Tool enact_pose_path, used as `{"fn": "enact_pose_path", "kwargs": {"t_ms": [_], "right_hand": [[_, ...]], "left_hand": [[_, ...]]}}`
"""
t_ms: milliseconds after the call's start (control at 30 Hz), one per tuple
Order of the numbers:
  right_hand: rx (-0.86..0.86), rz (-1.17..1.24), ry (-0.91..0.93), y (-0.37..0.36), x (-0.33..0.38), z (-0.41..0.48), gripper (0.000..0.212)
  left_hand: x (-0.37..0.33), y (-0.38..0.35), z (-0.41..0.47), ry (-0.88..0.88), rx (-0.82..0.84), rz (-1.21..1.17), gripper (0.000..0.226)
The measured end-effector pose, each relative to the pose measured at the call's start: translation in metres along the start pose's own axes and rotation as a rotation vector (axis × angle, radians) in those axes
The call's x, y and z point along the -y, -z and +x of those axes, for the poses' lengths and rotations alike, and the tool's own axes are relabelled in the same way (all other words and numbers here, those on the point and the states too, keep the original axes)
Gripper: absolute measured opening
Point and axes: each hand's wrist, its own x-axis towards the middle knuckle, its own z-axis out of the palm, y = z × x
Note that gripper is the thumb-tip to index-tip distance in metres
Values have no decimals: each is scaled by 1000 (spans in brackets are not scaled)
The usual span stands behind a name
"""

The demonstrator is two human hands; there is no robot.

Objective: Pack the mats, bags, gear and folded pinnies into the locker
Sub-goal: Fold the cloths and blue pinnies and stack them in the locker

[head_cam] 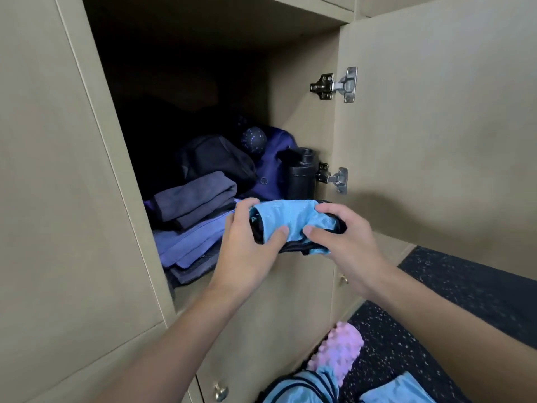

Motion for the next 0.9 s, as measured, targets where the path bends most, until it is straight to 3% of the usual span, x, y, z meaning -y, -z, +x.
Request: {"fn": "enact_pose_path", "kwargs": {"t_ms": [67, 167, 267, 367, 667, 733, 800, 900], "right_hand": [[-3, 32, -15, -6, -7, 24, 37], [10, 30, -34, -10, -15, 56, 39], [42, -18, -43, -15, -23, 83, 39], [99, -75, -6, -24, -33, 104, 36], [-30, -850, 411, -57, -81, 120, 35], [-51, -823, 458, -59, -85, 115, 31], [-17, -767, 466, -61, -86, 106, 43], [76, -697, 322, -64, -87, 98, 56]], "left_hand": [[3, 3, 18, -80, -43, 169, 57], [7, 12, 45, -337, -268, 607, 61], [19, 20, 70, -318, -292, 852, 69], [43, 20, 82, -202, -202, 938, 73], [74, 21, 86, -316, -111, 1086, 59], [79, 21, 85, -357, -94, 1114, 54], [81, 21, 84, -386, -104, 1132, 54], [82, 21, 83, -424, -110, 1155, 58]]}}
